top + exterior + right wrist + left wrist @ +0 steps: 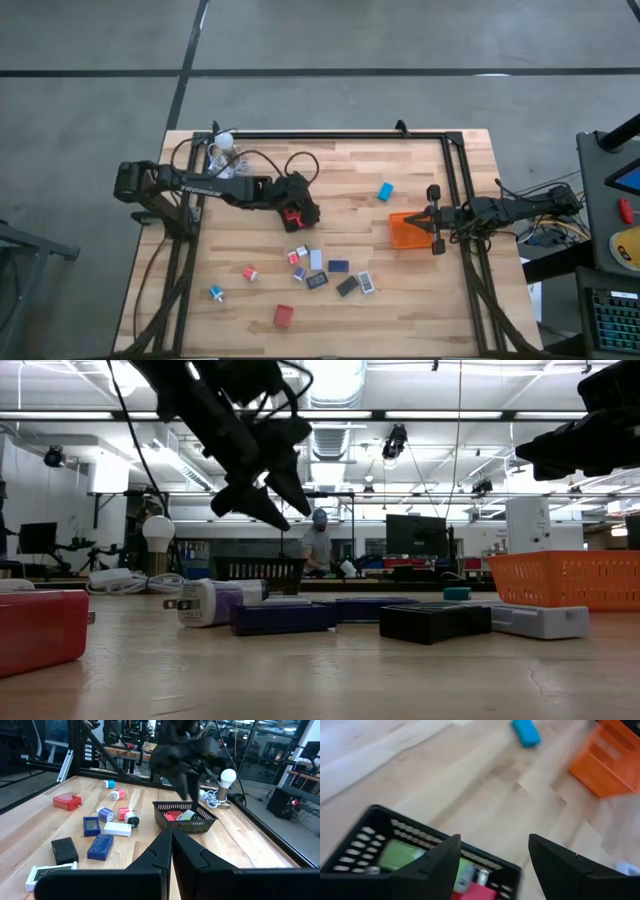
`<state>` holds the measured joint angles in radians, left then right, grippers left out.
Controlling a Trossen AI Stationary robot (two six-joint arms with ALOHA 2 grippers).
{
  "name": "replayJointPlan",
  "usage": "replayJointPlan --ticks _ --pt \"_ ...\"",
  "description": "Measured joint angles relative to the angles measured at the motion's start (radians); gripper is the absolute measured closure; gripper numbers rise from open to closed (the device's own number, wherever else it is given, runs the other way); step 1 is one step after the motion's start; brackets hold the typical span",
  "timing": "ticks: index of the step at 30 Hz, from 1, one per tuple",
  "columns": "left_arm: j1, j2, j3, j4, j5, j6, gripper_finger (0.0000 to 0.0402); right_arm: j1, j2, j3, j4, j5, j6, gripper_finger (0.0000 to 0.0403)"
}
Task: Pick & Place Office items
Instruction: Put the left pink charger adapter in the black bin
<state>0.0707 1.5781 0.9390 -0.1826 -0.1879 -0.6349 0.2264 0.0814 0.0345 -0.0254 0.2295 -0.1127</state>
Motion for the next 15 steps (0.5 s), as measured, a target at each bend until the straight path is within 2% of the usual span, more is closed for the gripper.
replayJointPlan --ticks 7,15 --pt "-0.159 -0.114 0.0 -0.082 -0.075 0.062 0.0163 0.0 0.0 0.0 0.0 -0.001 0.0 0.0394" --pt "-0.299 -0.223 -0.01 -0.253 -0.17 -0.009 0.0163 0.0 0.0 0.0 0.0 -0.001 0.0 0.0394"
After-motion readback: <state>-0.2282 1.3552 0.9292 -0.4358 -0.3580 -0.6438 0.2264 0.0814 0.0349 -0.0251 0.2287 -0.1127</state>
